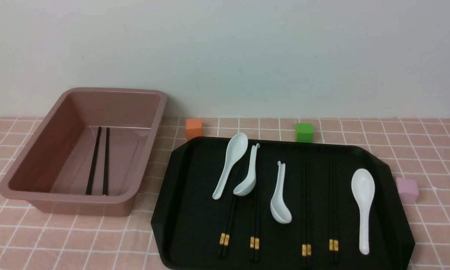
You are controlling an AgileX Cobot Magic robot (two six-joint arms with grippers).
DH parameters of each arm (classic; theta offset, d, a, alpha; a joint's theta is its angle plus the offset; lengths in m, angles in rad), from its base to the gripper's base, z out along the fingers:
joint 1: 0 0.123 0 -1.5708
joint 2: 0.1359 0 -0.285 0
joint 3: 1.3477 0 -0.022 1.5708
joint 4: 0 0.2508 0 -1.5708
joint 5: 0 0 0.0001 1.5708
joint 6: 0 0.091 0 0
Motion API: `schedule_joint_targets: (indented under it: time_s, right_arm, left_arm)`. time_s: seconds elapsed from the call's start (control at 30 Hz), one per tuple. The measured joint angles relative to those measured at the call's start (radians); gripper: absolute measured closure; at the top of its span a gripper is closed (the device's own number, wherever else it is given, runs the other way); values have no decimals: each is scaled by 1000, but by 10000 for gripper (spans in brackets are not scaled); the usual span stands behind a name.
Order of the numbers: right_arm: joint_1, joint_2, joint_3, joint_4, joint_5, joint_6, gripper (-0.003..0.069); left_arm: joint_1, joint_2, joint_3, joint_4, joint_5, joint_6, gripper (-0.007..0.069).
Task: On pink tablecloth take chopsticks from black tray and put them in box.
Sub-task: 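Reach over to the black tray and grasp a pair of chopsticks with the left gripper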
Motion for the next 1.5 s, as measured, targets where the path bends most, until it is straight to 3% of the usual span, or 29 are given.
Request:
schedule_joint_targets:
  time_s: [0.6,0.67,0.87,1.0,1.07,1.17,1.27,1.37,1.5]
  right_arm:
    - [0,0,0,0,0,0,419]
    - [0,0,0,0,0,0,419]
    - [0,0,0,0,0,0,419]
    - [0,0,0,0,0,0,419]
    - [0,0,0,0,0,0,419]
    - [0,0,0,0,0,0,419]
    - [0,0,0,0,0,0,419]
    - [0,0,0,0,0,0,419]
    - [0,0,0,0,0,0,419]
  left_arm:
    - [0,0,1,-6,-24,-7,564]
    - [0,0,1,-59,-64,-46,563]
    - [0,0,1,-399,-217,-232,553]
    - [0,0,-1,-488,-270,-253,551]
    - [0,0,-19,-498,-226,-255,551]
    - [0,28,-124,-485,-70,-205,572]
    - [0,215,-299,-434,138,-101,630]
    - [0,400,-409,-407,278,9,638]
    - [0,795,-619,-386,448,253,638]
